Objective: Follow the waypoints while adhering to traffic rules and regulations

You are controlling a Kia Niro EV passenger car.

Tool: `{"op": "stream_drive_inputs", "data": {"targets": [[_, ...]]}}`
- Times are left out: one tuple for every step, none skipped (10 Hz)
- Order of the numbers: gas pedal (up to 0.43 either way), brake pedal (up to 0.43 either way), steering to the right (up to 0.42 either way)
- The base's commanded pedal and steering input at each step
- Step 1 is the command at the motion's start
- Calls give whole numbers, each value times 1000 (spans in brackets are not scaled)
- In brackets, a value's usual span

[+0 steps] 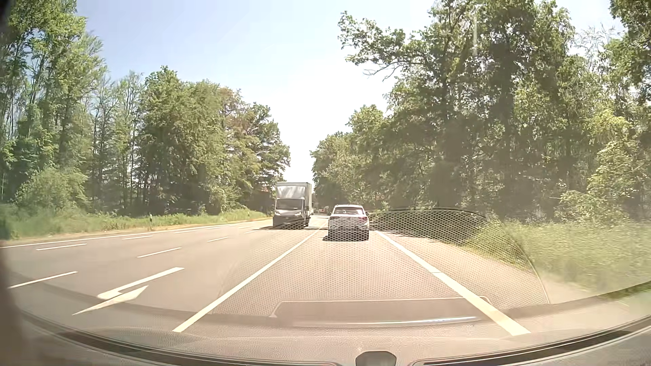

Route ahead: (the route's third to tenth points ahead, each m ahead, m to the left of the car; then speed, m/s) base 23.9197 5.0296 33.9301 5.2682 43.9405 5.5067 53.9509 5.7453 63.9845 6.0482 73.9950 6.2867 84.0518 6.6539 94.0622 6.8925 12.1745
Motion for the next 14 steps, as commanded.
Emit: {"op": "stream_drive_inputs", "data": {"targets": [[130,30,-3],[130,30,-3],[118,30,-3],[118,30,-3],[118,30,-3],[110,30,-3],[110,30,-2],[87,30,-3],[87,30,-3],[79,30,-3],[59,30,-3],[47,30,-3],[39,30,-2],[28,30,-2]]}}
